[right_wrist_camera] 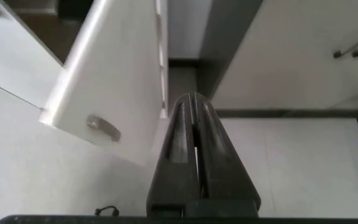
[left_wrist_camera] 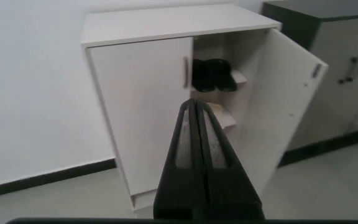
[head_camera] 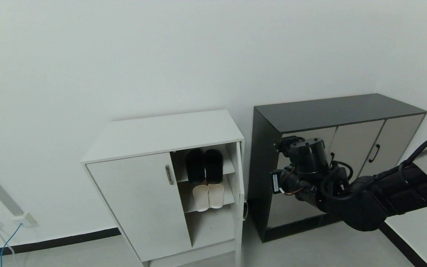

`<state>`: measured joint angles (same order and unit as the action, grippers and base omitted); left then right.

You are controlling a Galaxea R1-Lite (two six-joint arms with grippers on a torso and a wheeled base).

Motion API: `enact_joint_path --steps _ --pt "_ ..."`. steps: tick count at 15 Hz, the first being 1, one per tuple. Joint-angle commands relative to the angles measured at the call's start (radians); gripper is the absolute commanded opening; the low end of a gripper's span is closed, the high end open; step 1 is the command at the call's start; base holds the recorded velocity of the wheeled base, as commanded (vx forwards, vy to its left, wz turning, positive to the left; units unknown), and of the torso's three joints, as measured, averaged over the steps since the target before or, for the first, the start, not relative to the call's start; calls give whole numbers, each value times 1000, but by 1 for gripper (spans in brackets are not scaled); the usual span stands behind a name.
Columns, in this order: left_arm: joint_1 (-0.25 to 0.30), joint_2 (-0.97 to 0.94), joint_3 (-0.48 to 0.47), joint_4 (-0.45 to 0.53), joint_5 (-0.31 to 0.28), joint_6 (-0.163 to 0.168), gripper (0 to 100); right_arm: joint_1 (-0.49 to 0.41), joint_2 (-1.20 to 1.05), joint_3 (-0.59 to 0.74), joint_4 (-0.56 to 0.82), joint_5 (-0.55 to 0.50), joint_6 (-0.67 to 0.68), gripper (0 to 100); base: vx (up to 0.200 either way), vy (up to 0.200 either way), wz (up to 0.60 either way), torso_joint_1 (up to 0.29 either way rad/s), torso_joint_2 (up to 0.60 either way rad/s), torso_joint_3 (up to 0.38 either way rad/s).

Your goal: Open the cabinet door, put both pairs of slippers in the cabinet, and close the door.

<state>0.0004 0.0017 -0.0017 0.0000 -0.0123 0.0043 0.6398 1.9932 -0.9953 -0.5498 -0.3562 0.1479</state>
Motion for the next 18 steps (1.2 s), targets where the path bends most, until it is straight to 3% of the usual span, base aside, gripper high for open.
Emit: enact_joint_path --steps 1,3,6,8,9,11,18 --pt "0 0 0 0 0 0 0 1 -4 3 -1 13 -1 0 0 0 600 2 2 -2" --pt "0 0 0 0 0 0 0 -6 -7 6 -2 68 -5 0 0 0 300 4 4 1" --pt "0 0 0 0 2 0 0 -12 -11 7 -2 56 -31 0 0 0 0 0 0 0" --pt "0 1 0 0 2 0 0 -15 -11 12 -1 14 -59 0 0 0 0 0 0 0" --pt "0 0 0 0 2 0 0 -26 -7 12 2 -92 -88 0 0 0 0 0 0 0" --pt "0 0 0 0 2 -1 0 -54 -14 12 7 -145 -114 0 0 0 0 0 0 0" --pt "0 1 0 0 2 -1 0 -137 3 87 19 -182 -188 0 0 0 0 0 0 0"
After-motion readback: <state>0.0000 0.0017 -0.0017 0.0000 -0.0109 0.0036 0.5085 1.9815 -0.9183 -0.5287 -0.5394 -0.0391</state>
